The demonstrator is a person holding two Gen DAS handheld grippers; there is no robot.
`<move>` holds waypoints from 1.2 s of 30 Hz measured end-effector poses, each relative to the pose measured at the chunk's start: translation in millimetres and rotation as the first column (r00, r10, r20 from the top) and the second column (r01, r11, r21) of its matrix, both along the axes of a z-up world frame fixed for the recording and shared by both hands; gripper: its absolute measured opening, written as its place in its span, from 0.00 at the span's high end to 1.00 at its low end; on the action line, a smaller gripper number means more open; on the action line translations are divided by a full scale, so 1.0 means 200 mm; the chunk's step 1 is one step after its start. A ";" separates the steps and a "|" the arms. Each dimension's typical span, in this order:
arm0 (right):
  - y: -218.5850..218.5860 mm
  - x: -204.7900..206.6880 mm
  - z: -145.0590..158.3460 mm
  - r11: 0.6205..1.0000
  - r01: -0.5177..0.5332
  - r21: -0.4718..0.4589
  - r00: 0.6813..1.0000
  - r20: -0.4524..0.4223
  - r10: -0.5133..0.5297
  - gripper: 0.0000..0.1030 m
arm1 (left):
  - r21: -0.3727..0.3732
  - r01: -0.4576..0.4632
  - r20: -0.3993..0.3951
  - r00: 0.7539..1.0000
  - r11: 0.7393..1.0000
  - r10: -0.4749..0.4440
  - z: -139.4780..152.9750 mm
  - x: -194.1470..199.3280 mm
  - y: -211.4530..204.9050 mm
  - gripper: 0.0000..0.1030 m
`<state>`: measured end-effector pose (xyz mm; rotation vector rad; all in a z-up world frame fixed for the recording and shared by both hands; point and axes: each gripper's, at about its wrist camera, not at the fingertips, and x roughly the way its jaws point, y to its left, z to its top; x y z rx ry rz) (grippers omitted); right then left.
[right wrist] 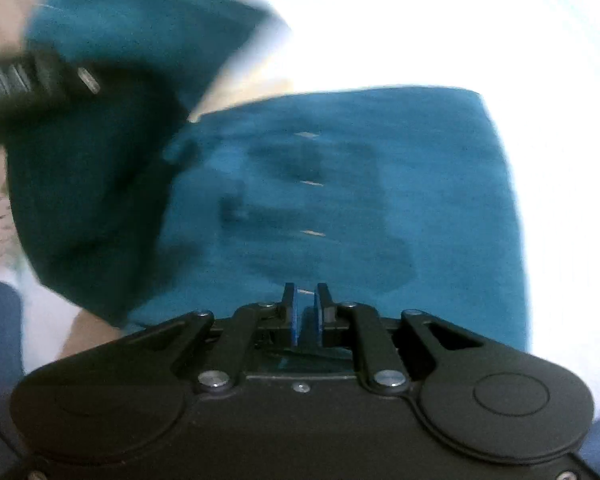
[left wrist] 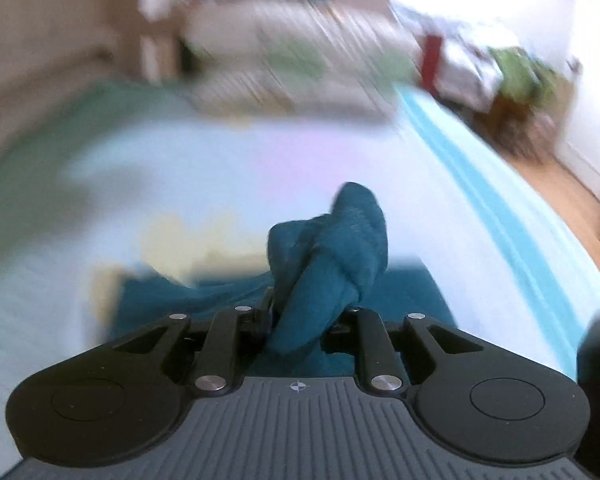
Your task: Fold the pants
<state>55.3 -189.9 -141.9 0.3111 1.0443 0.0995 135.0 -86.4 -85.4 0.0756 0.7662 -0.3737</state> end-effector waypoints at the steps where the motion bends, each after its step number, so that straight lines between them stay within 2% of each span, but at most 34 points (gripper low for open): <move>1: -0.03 -0.01 -0.01 1.000 0.018 -0.004 1.000 -0.015 -0.018 0.81 | 0.008 0.029 -0.046 0.999 1.000 -0.029 -0.06 0.02 -0.06 0.81; 3: -0.06 -0.01 -0.03 0.999 0.042 -0.010 0.998 -0.036 -0.042 0.81 | 0.031 0.063 -0.087 0.994 0.998 -0.060 -0.14 0.03 -0.13 0.81; 6: -0.12 -0.03 -0.04 0.997 0.071 0.003 0.996 -0.046 -0.071 0.81 | 0.057 0.079 -0.078 0.994 0.995 -0.074 -0.16 0.02 -0.18 0.81; 12: -0.10 0.07 -0.07 0.993 0.114 0.018 0.991 -0.071 -0.112 0.81 | -0.002 0.111 -0.070 0.991 0.994 -0.111 -0.10 0.01 -0.23 0.81; 13: -0.16 0.03 -0.05 0.993 0.116 0.022 0.991 -0.071 -0.114 0.81 | -0.006 0.119 -0.070 0.990 0.993 -0.120 -0.09 -0.01 -0.25 0.81; 17: -0.18 0.05 -0.04 0.991 0.129 0.037 0.989 -0.072 -0.126 0.81 | 0.012 0.143 -0.057 0.988 0.990 -0.143 -0.10 -0.02 -0.29 0.81; 21: -0.23 0.02 0.00 0.983 0.174 0.051 0.983 -0.074 -0.170 0.80 | 0.039 0.187 -0.070 0.980 0.982 -0.184 -0.19 -0.05 -0.28 0.80; 23: -0.29 0.01 0.03 0.976 0.208 0.060 0.976 -0.070 -0.204 0.80 | 0.014 0.184 -0.096 0.979 0.983 -0.182 -0.24 -0.05 -0.24 0.79; 26: -0.35 -0.01 0.09 0.969 0.239 0.069 0.970 -0.054 -0.236 0.79 | -0.063 0.180 -0.156 0.970 0.982 -0.188 -0.32 -0.06 -0.18 0.76; 28: -0.39 -0.01 0.13 0.960 0.252 0.120 0.968 -0.030 -0.250 0.78 | -0.082 0.174 -0.184 0.965 0.981 -0.186 -0.37 -0.05 -0.17 0.75; 30: -0.42 -0.01 0.16 0.941 0.266 0.210 0.963 -0.012 -0.269 0.64 | -0.086 0.170 -0.189 0.965 0.982 -0.184 -0.40 -0.06 -0.17 0.75; 31: -0.44 -0.01 0.16 0.930 0.270 0.250 0.961 -0.004 -0.278 0.46 | -0.086 0.170 -0.191 0.964 0.982 -0.183 -0.41 -0.06 -0.17 0.75; 32: -0.45 -0.01 0.17 0.919 0.274 0.284 0.958 0.002 -0.287 0.35 | -0.084 0.169 -0.195 0.964 0.982 -0.182 -0.41 -0.05 -0.17 0.74; 36: -0.43 0.07 0.13 0.905 0.262 0.334 0.963 -0.033 -0.267 0.34 | -0.081 0.171 -0.194 0.963 0.982 -0.184 -0.42 -0.06 -0.17 0.74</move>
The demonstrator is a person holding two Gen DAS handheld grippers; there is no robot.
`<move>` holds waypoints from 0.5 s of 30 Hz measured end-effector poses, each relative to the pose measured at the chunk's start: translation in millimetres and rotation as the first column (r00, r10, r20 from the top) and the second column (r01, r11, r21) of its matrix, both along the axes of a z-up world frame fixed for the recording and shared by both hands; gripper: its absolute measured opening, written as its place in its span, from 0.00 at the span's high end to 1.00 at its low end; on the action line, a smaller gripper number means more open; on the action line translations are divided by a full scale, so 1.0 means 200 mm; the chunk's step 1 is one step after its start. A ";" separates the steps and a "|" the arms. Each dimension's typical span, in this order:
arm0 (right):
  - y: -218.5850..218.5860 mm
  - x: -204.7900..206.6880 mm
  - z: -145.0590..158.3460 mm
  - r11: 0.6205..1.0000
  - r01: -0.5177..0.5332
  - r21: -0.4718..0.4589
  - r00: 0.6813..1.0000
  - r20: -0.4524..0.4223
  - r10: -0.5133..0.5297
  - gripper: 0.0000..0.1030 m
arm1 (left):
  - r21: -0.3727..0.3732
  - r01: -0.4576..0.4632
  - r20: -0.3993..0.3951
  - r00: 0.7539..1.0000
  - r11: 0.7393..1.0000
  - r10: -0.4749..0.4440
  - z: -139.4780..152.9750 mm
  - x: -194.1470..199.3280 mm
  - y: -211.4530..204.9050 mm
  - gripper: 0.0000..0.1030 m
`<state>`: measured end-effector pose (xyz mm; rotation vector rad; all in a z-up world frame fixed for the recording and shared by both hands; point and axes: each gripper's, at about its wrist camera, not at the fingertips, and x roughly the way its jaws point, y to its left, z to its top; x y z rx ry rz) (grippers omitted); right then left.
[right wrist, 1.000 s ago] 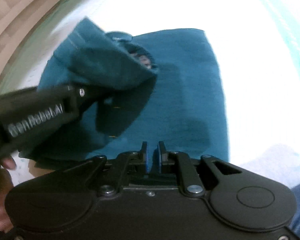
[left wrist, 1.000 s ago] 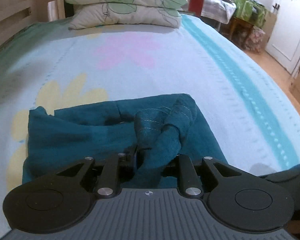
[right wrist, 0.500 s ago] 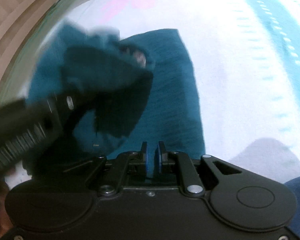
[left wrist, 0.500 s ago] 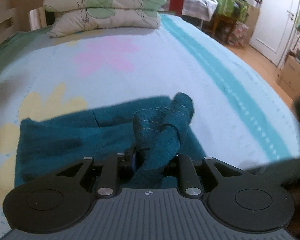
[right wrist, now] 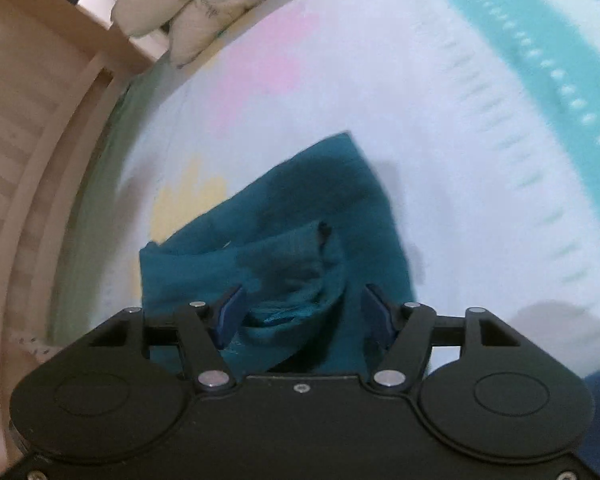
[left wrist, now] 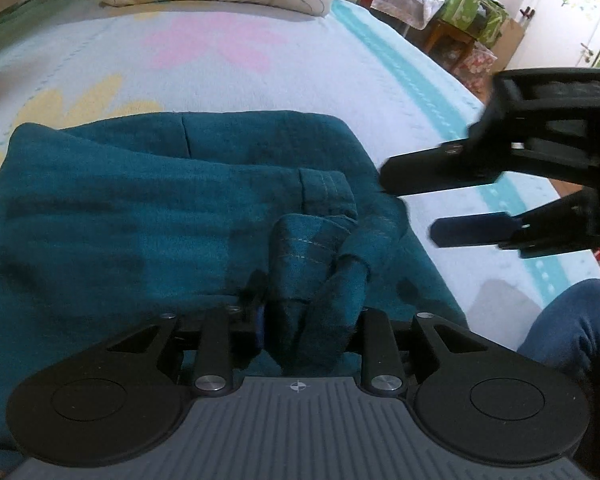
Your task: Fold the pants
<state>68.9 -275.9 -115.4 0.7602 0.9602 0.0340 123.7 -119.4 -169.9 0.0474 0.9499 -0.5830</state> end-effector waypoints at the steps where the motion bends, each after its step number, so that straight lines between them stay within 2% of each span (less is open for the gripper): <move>1: 0.01 0.02 -0.02 1.000 -0.002 0.007 1.000 -0.009 0.002 0.34 | 0.004 0.004 0.003 1.000 1.000 -0.004 0.00 0.00 0.00 0.74; 5: 0.01 0.06 -0.11 0.997 0.000 0.081 0.998 -0.059 0.005 0.34 | 0.029 0.022 0.035 0.999 0.999 -0.023 0.00 -0.03 -0.01 0.74; 11: -0.01 0.07 -0.13 0.990 0.011 0.141 0.998 -0.071 -0.001 0.34 | 0.079 0.052 0.097 0.993 0.996 -0.059 0.00 -0.08 -0.06 0.74; 15: -0.06 0.07 -0.17 0.983 0.038 0.182 0.995 -0.099 -0.021 0.34 | 0.170 0.117 0.193 0.970 0.978 -0.150 0.02 -0.17 -0.13 0.74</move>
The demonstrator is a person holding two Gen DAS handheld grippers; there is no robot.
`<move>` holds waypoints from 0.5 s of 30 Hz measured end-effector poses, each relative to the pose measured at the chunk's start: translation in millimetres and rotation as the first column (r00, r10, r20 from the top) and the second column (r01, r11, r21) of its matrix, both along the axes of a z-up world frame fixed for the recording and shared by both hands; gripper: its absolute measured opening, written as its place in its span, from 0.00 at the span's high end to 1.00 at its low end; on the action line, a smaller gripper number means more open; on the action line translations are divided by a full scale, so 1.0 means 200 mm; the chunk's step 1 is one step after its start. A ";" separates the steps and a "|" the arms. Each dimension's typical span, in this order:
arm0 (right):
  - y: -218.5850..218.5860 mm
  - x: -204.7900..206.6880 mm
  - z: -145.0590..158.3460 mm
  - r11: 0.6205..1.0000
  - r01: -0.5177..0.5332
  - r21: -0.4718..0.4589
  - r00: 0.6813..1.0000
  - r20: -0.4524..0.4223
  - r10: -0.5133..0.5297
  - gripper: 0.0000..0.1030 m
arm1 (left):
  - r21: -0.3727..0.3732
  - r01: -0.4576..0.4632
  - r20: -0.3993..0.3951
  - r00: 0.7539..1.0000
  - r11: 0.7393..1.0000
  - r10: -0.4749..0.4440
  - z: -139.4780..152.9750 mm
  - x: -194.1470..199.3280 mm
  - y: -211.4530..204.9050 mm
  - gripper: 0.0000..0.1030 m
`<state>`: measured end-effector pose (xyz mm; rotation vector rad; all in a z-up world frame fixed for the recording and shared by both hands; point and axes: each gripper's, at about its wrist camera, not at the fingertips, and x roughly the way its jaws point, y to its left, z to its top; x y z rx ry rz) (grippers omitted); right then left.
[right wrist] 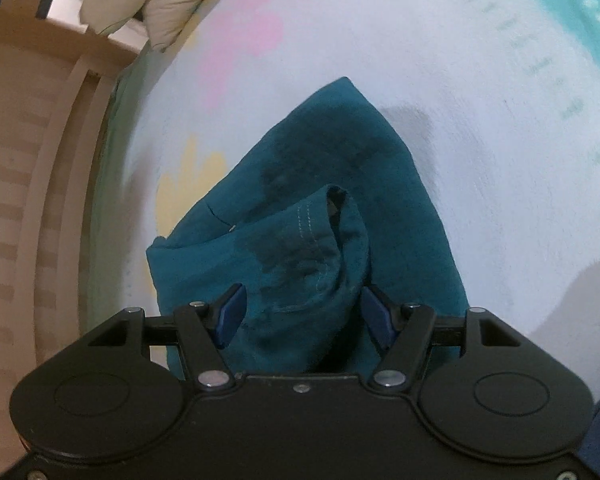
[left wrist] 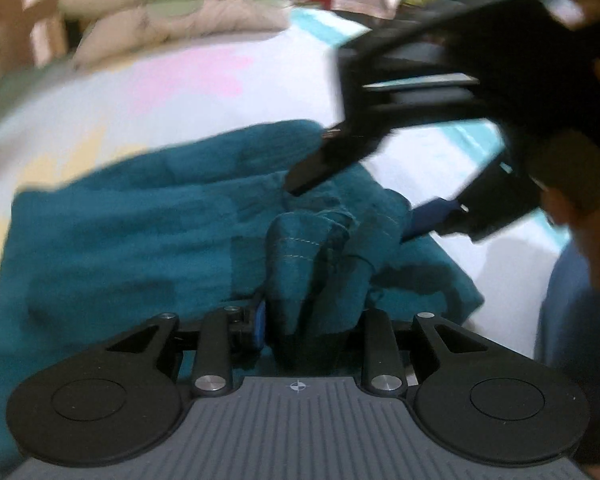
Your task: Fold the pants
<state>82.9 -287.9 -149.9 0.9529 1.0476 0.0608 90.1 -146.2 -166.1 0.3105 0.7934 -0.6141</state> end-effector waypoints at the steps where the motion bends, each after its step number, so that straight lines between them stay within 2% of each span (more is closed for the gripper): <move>1: 0.00 0.00 -0.01 1.000 -0.002 -0.004 1.000 -0.007 0.002 0.34 | 0.035 0.026 0.035 0.999 0.999 -0.027 0.00 -0.03 -0.02 0.74; 3: 0.01 0.01 -0.02 1.000 -0.016 -0.009 1.000 -0.026 0.016 0.34 | 0.092 0.066 0.082 0.994 0.994 -0.073 -0.01 -0.08 -0.07 0.74; 5: 0.03 0.01 -0.05 0.999 -0.041 -0.005 0.998 -0.038 0.041 0.35 | 0.109 0.072 0.090 0.993 0.991 -0.082 -0.02 -0.09 -0.09 0.74; 6: 0.05 0.01 -0.06 0.998 -0.057 -0.005 0.998 -0.031 0.057 0.39 | 0.103 0.067 0.085 0.994 0.992 -0.076 -0.02 -0.09 -0.08 0.74; 7: 0.06 0.01 -0.06 0.998 -0.067 -0.020 0.997 -0.025 0.067 0.47 | 0.093 0.059 0.077 0.995 0.994 -0.066 -0.01 -0.09 -0.07 0.74; 8: 0.08 0.01 -0.05 0.996 -0.079 -0.049 0.997 -0.020 0.078 0.60 | 0.084 0.052 0.067 0.996 0.995 -0.058 0.00 -0.08 -0.06 0.74; 9: 0.09 0.02 -0.04 0.991 -0.099 -0.086 0.995 -0.013 0.098 0.65 | 0.075 0.045 0.062 0.997 0.996 -0.050 0.01 -0.08 -0.05 0.74; 11: 0.12 0.01 0.03 0.982 -0.127 -0.138 0.991 0.029 0.132 0.73 | 0.053 0.039 0.067 0.997 0.998 -0.043 0.05 -0.08 -0.01 0.74; 15: 0.15 -0.01 0.24 0.951 -0.161 -0.265 0.967 0.153 0.206 0.76 | -0.003 0.053 0.143 0.988 0.999 -0.052 0.18 -0.20 0.10 0.74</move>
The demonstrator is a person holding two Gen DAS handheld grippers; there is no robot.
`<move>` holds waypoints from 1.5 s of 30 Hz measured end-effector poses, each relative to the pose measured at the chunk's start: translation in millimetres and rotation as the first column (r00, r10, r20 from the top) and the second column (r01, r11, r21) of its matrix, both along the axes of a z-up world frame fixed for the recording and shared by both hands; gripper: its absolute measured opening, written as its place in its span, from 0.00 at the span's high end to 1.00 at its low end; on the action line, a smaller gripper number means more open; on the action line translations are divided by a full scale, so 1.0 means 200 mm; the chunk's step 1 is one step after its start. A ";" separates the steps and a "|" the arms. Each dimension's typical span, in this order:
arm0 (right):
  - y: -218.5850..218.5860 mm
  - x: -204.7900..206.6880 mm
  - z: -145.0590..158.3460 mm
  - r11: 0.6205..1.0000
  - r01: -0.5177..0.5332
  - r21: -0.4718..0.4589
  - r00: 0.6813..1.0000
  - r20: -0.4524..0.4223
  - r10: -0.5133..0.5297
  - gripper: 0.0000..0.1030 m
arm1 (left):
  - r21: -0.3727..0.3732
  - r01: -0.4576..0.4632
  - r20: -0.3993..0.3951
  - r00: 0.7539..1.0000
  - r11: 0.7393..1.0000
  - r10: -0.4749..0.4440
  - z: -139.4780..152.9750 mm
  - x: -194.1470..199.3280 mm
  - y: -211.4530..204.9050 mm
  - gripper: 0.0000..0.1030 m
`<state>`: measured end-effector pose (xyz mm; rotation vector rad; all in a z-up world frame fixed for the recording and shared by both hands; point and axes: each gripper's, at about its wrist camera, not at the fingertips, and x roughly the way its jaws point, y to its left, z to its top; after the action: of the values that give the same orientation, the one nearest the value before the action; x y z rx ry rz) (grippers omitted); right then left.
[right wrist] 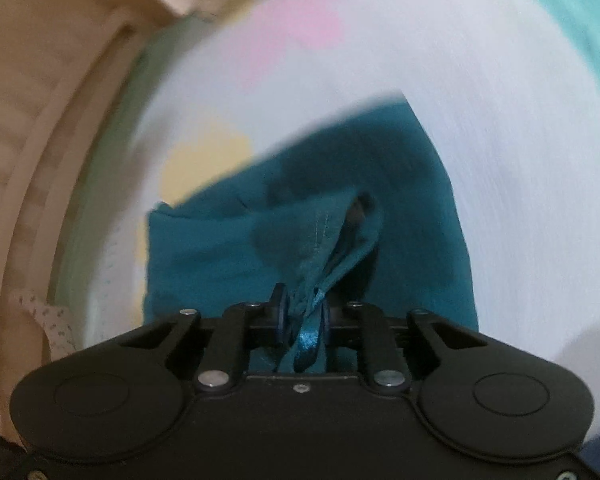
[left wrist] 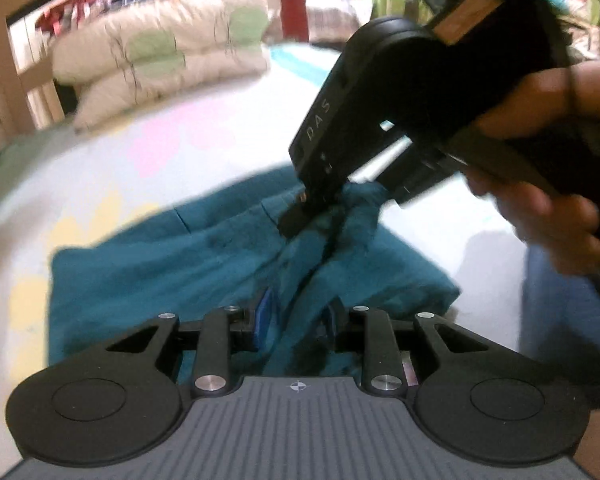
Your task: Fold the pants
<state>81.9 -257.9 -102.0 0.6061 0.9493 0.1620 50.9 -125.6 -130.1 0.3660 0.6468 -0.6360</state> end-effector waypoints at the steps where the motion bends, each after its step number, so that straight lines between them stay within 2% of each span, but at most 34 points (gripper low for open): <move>1: 0.01 -0.01 0.06 0.999 -0.017 -0.033 0.999 0.041 0.019 0.76 | -0.014 0.000 0.010 1.000 1.000 0.000 0.04 -0.03 0.03 0.74; 3: 0.04 -0.04 0.18 0.992 -0.041 -0.117 0.990 0.127 0.056 0.76 | -0.041 -0.012 0.015 1.000 0.999 0.013 0.10 -0.06 0.11 0.74; 5: 0.05 -0.07 0.24 0.978 -0.047 -0.203 0.982 0.169 0.082 0.76 | -0.077 -0.044 -0.004 0.999 0.996 0.044 0.14 -0.06 0.19 0.74; 7: 0.03 -0.07 0.20 0.969 -0.034 -0.245 0.989 0.133 0.068 0.76 | -0.096 -0.107 -0.055 0.993 0.990 0.102 0.16 -0.02 0.25 0.73; 9: 0.00 -0.03 0.06 0.970 -0.025 -0.243 0.998 0.049 0.038 0.76 | -0.107 -0.177 -0.114 0.980 0.978 0.165 0.15 0.05 0.32 0.73; 11: -0.01 0.00 -0.07 0.958 -0.028 -0.287 0.999 -0.033 0.020 0.76 | -0.086 -0.264 -0.171 0.954 0.961 0.247 0.12 0.13 0.38 0.73; 13: -0.02 0.00 -0.14 0.957 -0.027 -0.289 0.998 -0.066 0.009 0.76 | -0.069 -0.332 -0.228 0.923 0.941 0.309 0.11 0.20 0.44 0.73; 19: 0.00 -0.04 -0.04 0.951 0.016 -0.308 1.000 0.008 -0.015 0.76 | -0.085 -0.437 -0.374 0.847 0.896 0.378 0.10 0.37 0.56 0.73; 22: -0.01 0.00 -0.11 0.942 0.032 -0.335 0.998 -0.033 -0.045 0.76 | -0.065 -0.462 -0.388 0.828 0.884 0.404 0.05 0.41 0.58 0.73; 25: -0.02 0.00 -0.15 0.945 0.039 -0.325 0.997 -0.049 -0.058 0.75 | -0.035 -0.451 -0.393 0.827 0.892 0.402 0.02 0.41 0.58 0.73; 27: -0.03 -0.03 -0.12 0.949 0.059 -0.310 0.997 -0.032 -0.073 0.66 | -0.026 -0.434 -0.389 0.834 0.901 0.391 0.02 0.42 0.57 0.73; 29: -0.04 -0.04 -0.10 0.946 0.089 -0.313 0.995 -0.015 -0.099 0.50 | -0.020 -0.421 -0.391 0.838 0.907 0.380 0.02 0.42 0.58 0.73; 32: -0.07 -0.04 -0.08 0.933 0.129 -0.336 0.991 0.013 -0.132 0.36 | -0.030 -0.421 -0.396 0.838 0.907 0.376 0.01 0.42 0.59 0.73; 37: -0.09 0.01 -0.15 0.947 0.107 -0.303 0.990 -0.052 -0.129 0.35 | -0.061 -0.453 -0.449 0.808 0.890 0.381 -0.04 0.48 0.61 0.73; 40: -0.11 0.03 -0.21 0.963 0.107 -0.247 0.987 -0.093 -0.134 0.35 | -0.053 -0.454 -0.477 0.794 0.890 0.376 -0.08 0.52 0.62 0.73; 42: -0.13 0.05 -0.24 0.972 0.118 -0.202 0.983 -0.116 -0.144 0.34 | -0.049 -0.446 -0.484 0.793 0.893 0.369 -0.10 0.55 0.62 0.73; 45: -0.14 0.07 -0.24 0.976 0.112 -0.187 0.987 -0.093 -0.132 0.28 | -0.053 -0.436 -0.480 0.800 0.898 0.360 -0.11 0.57 0.61 0.73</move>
<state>96.1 -285.0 -150.9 0.5067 1.0131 -0.0667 165.6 -4.0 -151.2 -0.0897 1.0879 -0.3578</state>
